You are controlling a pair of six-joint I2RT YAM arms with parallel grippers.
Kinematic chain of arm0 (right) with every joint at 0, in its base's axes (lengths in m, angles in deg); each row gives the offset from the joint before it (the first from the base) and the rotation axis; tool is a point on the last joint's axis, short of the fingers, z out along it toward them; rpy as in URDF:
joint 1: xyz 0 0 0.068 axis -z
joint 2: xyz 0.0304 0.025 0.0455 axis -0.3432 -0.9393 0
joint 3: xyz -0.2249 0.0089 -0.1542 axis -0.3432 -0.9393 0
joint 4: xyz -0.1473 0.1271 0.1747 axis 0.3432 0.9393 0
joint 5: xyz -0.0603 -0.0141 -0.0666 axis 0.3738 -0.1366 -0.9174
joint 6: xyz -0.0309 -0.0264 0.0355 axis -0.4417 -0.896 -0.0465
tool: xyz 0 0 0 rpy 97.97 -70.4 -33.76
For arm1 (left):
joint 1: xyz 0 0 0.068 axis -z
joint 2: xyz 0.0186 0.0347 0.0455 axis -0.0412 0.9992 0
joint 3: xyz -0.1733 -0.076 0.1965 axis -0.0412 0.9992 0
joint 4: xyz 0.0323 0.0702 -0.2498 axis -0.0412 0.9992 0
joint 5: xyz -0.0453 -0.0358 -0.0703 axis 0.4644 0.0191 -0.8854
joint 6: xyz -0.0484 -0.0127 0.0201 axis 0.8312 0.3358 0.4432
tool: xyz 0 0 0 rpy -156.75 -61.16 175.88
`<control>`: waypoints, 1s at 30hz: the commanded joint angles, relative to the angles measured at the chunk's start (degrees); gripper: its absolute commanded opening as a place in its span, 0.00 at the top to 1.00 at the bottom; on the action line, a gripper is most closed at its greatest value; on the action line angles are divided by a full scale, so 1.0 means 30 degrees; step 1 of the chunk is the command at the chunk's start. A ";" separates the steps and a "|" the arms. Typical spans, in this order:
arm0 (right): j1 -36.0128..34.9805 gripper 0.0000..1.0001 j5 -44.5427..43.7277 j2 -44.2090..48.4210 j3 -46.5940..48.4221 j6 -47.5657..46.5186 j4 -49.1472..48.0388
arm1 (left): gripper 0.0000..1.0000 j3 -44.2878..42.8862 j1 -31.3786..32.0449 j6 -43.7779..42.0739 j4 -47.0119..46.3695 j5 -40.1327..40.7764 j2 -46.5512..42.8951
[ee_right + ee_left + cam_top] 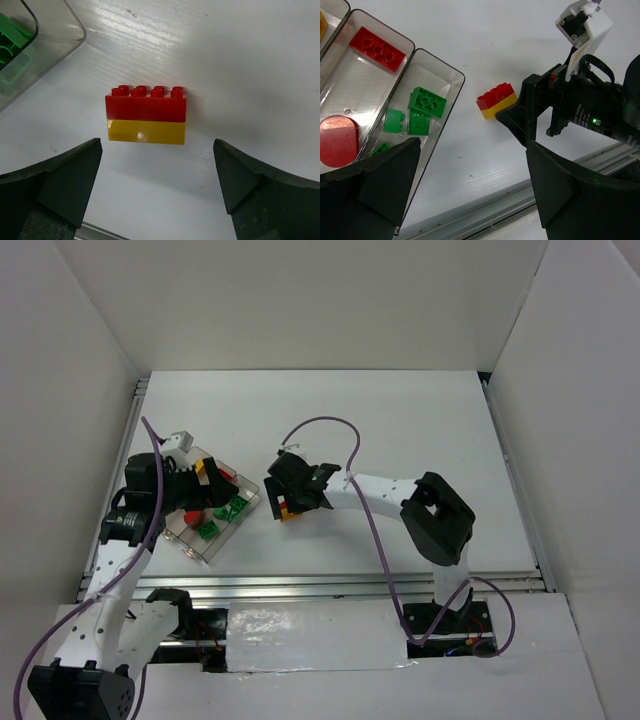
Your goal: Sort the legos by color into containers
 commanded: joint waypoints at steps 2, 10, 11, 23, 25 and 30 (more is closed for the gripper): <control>-0.0238 0.00 0.0184 -0.0467 0.1173 -0.0565 -0.0213 | 0.00 -0.0099 0.0014 -0.0396 -0.1052 -0.0690 -0.0595; -0.0326 0.09 -0.0927 -0.3042 0.3428 -0.0536 0.0928 | 0.00 0.0107 0.0014 -0.0191 -0.1082 -0.0516 -0.1005; -0.0327 0.14 -0.1132 -0.3191 0.3460 -0.0536 0.1103 | 0.01 0.0107 0.0014 -0.0191 -0.1053 -0.0515 -0.1035; -0.0532 0.70 -0.0787 -0.0916 -0.0630 -0.0448 -0.1292 | 0.01 0.0136 0.0014 -0.0045 -0.1111 -0.0691 -0.0830; -0.0561 0.79 -0.0024 0.0113 -0.1836 -0.0913 -0.3049 | 0.01 0.0166 0.0014 0.0130 -0.1228 -0.0749 -0.0801; -0.1058 1.00 0.1586 0.4213 -0.5705 -0.2145 -0.6154 | 0.01 0.0457 -0.0015 0.0919 -0.1840 -0.2531 0.0077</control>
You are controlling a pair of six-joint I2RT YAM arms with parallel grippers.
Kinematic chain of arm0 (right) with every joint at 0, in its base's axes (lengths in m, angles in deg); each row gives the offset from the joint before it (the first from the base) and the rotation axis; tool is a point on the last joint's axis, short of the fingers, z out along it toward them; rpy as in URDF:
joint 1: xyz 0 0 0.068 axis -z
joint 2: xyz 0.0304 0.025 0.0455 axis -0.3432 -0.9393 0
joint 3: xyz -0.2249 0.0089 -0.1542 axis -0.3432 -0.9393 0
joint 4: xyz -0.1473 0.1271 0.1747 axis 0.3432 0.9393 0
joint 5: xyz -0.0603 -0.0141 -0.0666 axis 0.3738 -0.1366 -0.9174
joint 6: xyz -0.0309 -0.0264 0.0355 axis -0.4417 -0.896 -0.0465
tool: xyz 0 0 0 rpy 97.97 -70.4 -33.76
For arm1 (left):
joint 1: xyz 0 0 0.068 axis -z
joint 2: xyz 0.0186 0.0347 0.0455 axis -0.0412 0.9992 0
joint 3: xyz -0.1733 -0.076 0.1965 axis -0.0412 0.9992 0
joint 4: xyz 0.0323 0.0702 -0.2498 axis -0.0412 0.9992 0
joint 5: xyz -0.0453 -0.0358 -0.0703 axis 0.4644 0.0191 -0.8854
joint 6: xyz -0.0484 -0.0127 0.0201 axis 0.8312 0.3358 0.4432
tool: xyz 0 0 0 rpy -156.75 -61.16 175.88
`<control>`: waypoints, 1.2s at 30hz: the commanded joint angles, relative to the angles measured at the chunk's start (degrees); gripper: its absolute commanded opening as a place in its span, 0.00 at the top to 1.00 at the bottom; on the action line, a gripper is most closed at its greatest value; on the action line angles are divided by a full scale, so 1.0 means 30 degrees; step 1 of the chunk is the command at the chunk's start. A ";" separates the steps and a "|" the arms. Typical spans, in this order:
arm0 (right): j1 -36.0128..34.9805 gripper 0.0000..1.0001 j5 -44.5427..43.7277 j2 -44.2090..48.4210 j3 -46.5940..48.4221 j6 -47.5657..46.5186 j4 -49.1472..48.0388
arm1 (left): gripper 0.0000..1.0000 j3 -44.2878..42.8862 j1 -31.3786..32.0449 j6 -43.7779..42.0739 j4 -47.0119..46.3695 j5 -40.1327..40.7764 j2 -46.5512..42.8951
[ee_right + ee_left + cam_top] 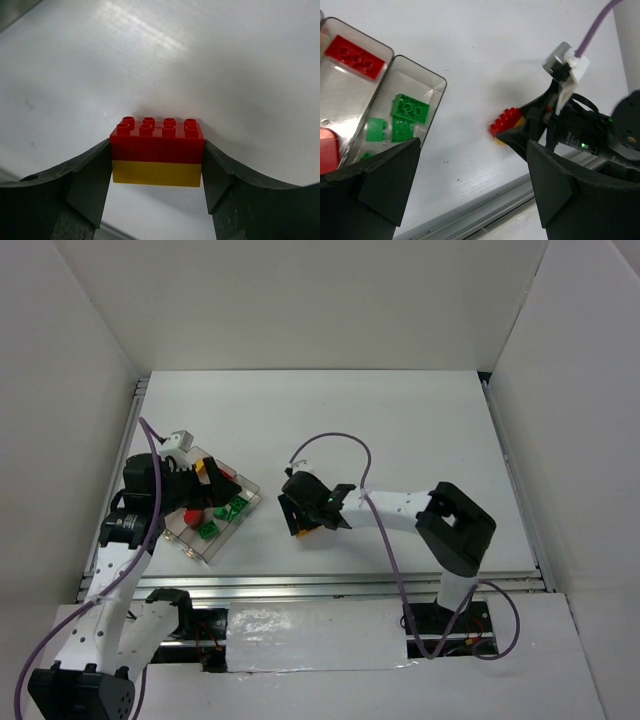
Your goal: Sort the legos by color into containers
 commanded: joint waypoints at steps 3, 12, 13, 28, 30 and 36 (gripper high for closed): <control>-0.1323 1.00 0.2328 0.4809 -0.3121 -0.2479 -0.4165 | 0.01 0.1371 0.0072 0.2633 -0.2857 -0.4975 0.1268; -0.3257 1.00 0.0782 0.8418 -0.3684 -0.4328 -0.3180 | 0.01 0.3369 0.5101 0.8591 -1.0044 -0.6405 0.2060; -0.3491 1.00 0.0518 0.8622 -0.3595 -0.4444 -0.2973 | 0.01 0.3222 0.5547 0.8534 -0.9898 -0.5763 0.2177; -0.4519 1.00 -0.1622 1.1317 -0.3916 -0.4475 -0.3176 | 0.10 0.3397 0.8833 0.8710 -1.0042 -0.3150 0.3818; -0.4519 1.00 -0.1885 1.1465 -0.3975 -0.4446 -0.3088 | 0.11 0.3426 0.8891 0.8738 -1.0159 -0.3295 0.3819; -0.4548 1.00 -0.2503 1.1993 -0.4151 -0.4533 -0.3176 | 0.54 0.3280 0.9155 0.8709 -1.0657 -0.3909 0.3965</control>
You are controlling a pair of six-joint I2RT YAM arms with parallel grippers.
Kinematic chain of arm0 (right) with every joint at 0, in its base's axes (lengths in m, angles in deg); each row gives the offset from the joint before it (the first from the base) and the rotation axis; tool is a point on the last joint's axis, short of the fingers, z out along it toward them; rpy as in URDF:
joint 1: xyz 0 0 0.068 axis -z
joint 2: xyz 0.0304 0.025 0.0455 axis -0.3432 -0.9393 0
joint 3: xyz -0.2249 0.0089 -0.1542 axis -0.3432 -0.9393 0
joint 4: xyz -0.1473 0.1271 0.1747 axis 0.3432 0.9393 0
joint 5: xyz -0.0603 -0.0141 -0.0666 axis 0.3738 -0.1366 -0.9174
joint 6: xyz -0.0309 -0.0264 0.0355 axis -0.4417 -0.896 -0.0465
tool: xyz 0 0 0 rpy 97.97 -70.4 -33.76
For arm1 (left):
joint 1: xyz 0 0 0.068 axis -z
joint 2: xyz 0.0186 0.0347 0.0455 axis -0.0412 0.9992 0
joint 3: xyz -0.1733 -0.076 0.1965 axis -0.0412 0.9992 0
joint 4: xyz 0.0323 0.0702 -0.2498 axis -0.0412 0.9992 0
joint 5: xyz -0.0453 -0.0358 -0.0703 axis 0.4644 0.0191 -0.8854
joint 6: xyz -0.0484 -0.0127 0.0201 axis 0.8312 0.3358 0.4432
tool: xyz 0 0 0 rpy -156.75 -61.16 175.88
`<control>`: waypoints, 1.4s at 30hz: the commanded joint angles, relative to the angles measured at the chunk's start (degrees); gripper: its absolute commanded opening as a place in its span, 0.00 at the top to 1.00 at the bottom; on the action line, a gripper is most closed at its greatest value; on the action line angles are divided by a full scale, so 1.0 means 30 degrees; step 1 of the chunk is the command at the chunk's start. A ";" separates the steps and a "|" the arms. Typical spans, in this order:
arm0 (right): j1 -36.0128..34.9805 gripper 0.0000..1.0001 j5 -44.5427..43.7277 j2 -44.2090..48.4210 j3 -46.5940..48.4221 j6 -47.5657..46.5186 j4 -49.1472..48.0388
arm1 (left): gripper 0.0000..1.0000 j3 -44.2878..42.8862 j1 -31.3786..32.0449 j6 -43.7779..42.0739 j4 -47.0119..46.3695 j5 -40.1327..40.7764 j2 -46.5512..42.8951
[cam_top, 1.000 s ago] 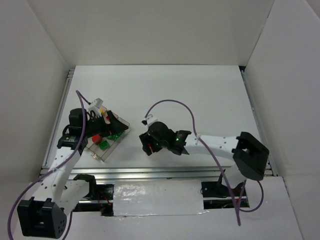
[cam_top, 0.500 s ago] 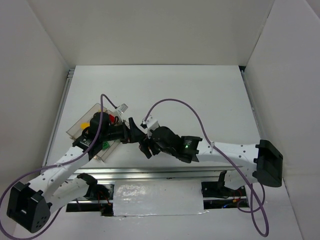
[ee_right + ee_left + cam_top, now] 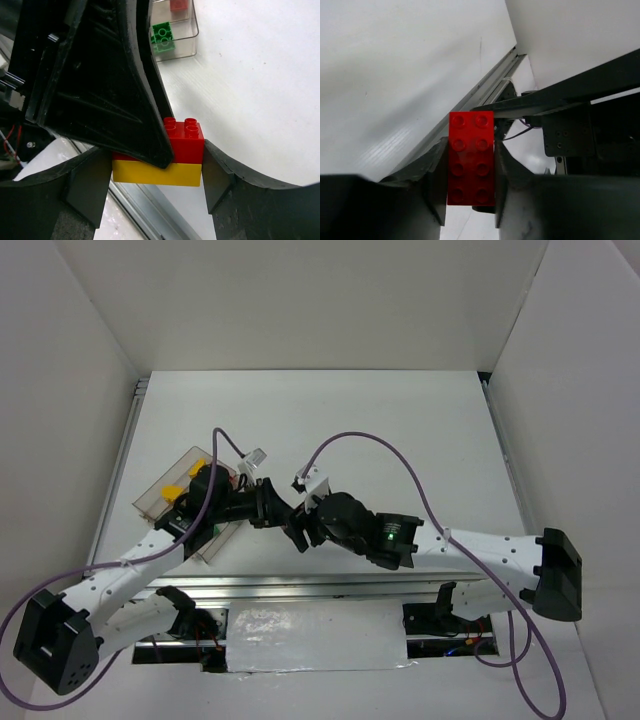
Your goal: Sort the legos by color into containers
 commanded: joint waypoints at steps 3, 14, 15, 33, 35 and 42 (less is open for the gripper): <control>-0.0126 1.00 -0.0468 0.0701 0.0002 -0.0301 -0.0947 | 0.81 -0.0203 0.0216 -0.0106 -0.1509 -0.1106 0.0461; 0.1950 0.00 0.4349 0.3239 -0.1871 0.2920 -0.2705 | 1.00 -0.1169 0.0275 -0.1889 -0.1779 -0.1667 -0.0737; 0.2418 0.00 0.5295 0.3771 -0.2511 0.3183 -0.2822 | 1.00 -0.1373 0.0275 -0.2183 -0.1834 -0.1813 -0.0768; 0.6642 0.26 1.7050 0.7000 -0.5067 0.5908 -0.8062 | 1.00 0.0705 0.0275 -0.0459 -0.9831 -0.7292 -0.2584; 0.6642 0.34 1.7578 0.6911 -0.4979 0.6056 -0.8504 | 1.00 0.0705 0.0275 -0.0515 -0.9687 -0.7322 -0.2497; 0.6613 0.74 1.7901 0.6678 -0.5154 0.6203 -0.9443 | 1.00 0.0822 0.0275 -0.0164 -1.0242 -0.7439 -0.2497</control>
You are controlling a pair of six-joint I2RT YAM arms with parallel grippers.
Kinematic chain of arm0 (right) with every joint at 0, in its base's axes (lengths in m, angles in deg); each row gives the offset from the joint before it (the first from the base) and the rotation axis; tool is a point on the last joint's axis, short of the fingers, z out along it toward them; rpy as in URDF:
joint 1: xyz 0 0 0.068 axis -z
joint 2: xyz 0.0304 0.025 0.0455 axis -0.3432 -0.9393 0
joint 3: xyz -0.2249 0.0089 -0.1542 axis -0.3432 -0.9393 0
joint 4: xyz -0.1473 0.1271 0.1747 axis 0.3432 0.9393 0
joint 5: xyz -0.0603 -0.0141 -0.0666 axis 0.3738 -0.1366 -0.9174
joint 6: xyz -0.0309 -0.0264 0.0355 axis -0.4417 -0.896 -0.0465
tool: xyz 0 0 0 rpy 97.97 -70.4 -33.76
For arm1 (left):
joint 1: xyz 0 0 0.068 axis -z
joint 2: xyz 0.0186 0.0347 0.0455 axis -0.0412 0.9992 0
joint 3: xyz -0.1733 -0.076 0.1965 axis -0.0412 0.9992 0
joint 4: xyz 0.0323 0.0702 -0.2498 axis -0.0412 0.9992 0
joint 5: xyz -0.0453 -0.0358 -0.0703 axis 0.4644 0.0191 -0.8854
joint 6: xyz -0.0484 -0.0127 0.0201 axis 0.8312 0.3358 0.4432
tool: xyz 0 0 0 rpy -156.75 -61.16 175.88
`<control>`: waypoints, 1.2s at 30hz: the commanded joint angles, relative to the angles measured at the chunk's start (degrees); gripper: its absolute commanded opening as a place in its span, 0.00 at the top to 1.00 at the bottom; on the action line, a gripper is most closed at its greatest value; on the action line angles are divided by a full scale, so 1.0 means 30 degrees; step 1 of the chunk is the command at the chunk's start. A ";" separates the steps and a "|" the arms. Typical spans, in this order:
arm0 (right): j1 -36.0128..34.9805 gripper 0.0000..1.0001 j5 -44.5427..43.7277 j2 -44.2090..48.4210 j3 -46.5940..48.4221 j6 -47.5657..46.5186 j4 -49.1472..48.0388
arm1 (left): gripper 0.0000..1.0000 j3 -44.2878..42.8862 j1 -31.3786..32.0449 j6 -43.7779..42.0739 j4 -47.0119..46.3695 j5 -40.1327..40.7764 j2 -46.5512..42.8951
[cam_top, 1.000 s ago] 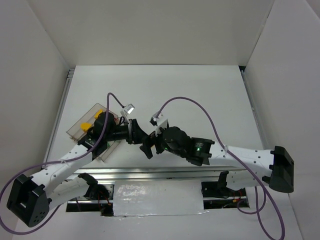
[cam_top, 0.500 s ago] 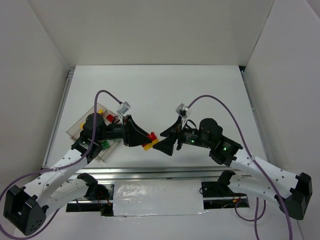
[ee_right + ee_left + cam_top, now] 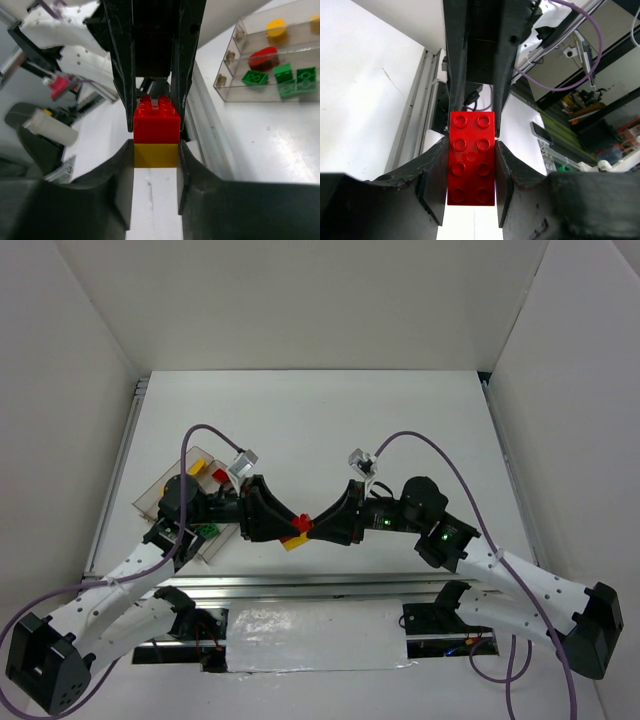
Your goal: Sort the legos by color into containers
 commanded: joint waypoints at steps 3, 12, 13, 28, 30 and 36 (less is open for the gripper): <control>0.0005 0.84 0.0830 -0.0311 -0.0295 0.0623 -0.2107 | 1.00 -0.0125 0.0064 0.0018 -0.1507 -0.0204 -0.0223; 0.0063 1.00 0.1414 -0.0136 -0.0501 -0.1541 -0.0469 | 1.00 -0.1148 0.0035 -0.1005 0.0745 0.0702 -0.0604; 0.0179 1.00 0.1735 -0.0078 -0.0530 -0.2154 0.0026 | 1.00 -0.1296 0.0006 -0.1355 0.1068 0.0936 -0.0663; 0.1411 1.00 0.1489 0.0361 -0.0999 -0.3362 0.2256 | 1.00 -0.3223 -0.2716 -0.2817 0.6780 0.2948 -0.0664; 0.1411 1.00 0.0571 0.0304 -0.0854 -0.3419 0.2636 | 1.00 -0.4164 -0.3098 -0.4222 1.0282 0.7804 -0.0430; 0.1411 1.00 -0.0225 0.0245 -0.1174 -0.3069 0.2143 | 1.00 -0.6513 -0.4649 -0.2919 1.9320 2.4258 0.1738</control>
